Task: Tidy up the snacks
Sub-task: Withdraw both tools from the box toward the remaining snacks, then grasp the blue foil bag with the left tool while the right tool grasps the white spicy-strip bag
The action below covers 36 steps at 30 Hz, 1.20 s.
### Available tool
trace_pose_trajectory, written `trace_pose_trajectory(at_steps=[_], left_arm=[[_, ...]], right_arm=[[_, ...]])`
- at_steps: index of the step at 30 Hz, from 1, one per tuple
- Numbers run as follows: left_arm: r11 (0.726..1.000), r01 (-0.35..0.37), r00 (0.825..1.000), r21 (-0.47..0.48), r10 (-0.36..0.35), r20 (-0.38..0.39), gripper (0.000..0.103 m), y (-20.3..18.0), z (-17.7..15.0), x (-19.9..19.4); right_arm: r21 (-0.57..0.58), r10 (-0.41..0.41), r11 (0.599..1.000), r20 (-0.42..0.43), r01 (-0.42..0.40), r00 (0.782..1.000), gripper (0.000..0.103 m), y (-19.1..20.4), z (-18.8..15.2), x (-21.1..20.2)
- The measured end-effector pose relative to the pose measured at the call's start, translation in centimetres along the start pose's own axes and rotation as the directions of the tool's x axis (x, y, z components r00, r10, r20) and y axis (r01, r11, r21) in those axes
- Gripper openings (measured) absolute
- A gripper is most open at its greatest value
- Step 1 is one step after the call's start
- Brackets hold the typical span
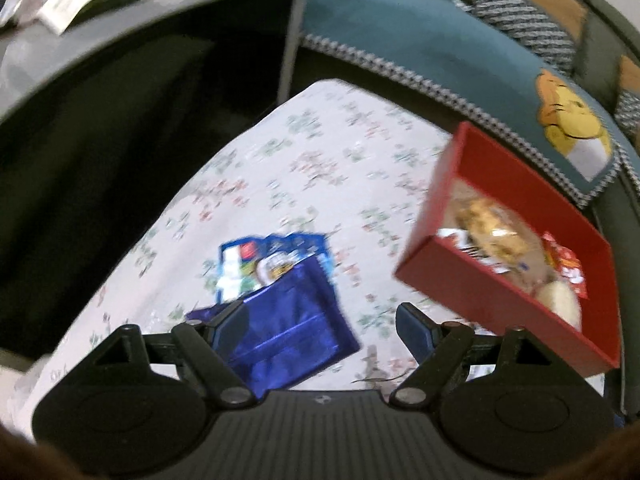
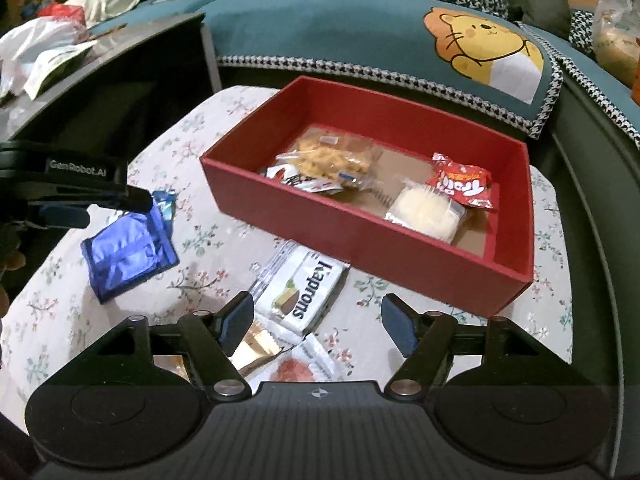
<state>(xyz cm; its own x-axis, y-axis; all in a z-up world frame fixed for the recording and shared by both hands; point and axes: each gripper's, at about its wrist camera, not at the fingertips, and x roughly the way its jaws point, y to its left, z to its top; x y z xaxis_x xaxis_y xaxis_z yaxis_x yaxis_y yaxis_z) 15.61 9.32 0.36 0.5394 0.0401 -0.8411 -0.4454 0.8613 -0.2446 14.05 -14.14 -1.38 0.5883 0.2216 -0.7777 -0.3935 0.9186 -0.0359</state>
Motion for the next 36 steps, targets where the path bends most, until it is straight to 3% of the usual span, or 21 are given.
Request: trace_pose_trajectory(at_steps=[6,15,21,26,28,31,34,36], left_arm=[[0.997,-0.026,0.999,-0.069,0.023,-0.049,0.103,1.3,-0.3,2.1],[0.996,-0.081,0.996,0.037,0.083,-0.035,0.103,0.0,0.3,4.1],[0.998,-0.005,0.991,0.066,0.014,-0.136,0.103,-0.5,-1.9,3.9],[0.989,0.059,0.987,0.133,-0.038,-0.157,0.103,-1.8,-4.5,2.0],[0.982,0.088,0.980,0.169,-0.055,-0.192,0.103,-2.3,-5.2,1.7],[0.962,0.048,0.989,0.269,-0.008,-0.149,0.103,-3.4,-5.1,1.4],[0.918,-0.005,0.994,0.397,0.048,-0.099,0.103,-4.3,-4.5,1.7],[0.889,0.003,0.991,0.458,0.057,-0.117,0.103,-4.6,-4.5,2.6]], right_arm=[[-0.010,0.018,1.000,-0.003,-0.018,1.000,0.077,0.6,0.3,0.2],[-0.018,0.037,0.999,-0.017,-0.038,0.999,0.077,0.4,0.2,0.3],[-0.018,0.048,0.999,-0.021,-0.048,0.999,0.078,0.4,0.3,0.3],[-0.027,0.060,0.998,-0.002,-0.060,0.998,0.078,0.6,0.4,-0.4],[-0.026,0.062,0.998,0.003,-0.062,0.998,0.078,0.5,0.5,-0.6],[-0.021,0.064,0.998,0.004,-0.064,0.998,0.079,0.4,0.3,-0.9],[-0.028,0.061,0.998,0.002,-0.061,0.998,0.079,0.2,-0.1,-1.1],[-0.024,0.059,0.998,-0.009,-0.059,0.998,0.080,-0.1,-0.4,-1.0]])
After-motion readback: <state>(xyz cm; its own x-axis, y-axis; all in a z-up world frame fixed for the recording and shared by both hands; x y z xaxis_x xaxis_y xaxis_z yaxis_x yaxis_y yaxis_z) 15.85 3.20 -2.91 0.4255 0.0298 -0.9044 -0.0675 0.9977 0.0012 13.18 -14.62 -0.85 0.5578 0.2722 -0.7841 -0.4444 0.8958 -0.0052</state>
